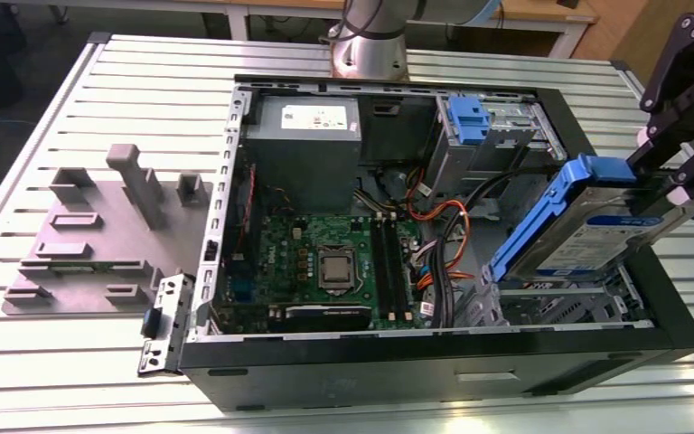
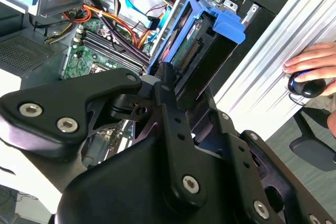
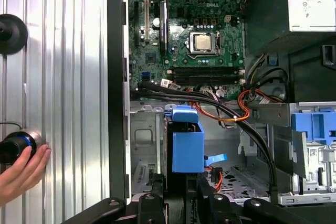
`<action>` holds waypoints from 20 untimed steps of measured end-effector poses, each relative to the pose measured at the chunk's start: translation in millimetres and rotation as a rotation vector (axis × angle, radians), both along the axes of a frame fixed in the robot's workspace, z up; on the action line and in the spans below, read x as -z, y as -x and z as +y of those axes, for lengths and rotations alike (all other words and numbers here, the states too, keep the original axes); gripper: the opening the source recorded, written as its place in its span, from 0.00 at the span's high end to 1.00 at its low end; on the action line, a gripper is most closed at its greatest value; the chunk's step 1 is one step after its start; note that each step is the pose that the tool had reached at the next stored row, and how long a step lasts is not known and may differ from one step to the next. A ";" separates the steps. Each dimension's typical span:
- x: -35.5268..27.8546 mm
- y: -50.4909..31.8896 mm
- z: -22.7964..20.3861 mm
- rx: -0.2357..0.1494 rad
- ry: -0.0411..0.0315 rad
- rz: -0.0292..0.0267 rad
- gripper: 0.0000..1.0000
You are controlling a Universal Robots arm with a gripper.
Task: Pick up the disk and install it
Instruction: 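Insert the disk into the insertion slot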
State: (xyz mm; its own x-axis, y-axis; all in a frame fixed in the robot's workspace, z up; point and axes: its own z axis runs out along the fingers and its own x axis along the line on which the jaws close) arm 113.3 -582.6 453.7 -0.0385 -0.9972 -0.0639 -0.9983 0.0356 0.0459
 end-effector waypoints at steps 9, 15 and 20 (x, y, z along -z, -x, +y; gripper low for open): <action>3.2 -0.1 0.1 0.004 0.0003 0.0000 0.65; 6.7 -0.1 0.1 0.004 0.0002 0.0000 0.65; 13.5 0.0 0.1 0.004 0.0002 0.0000 0.65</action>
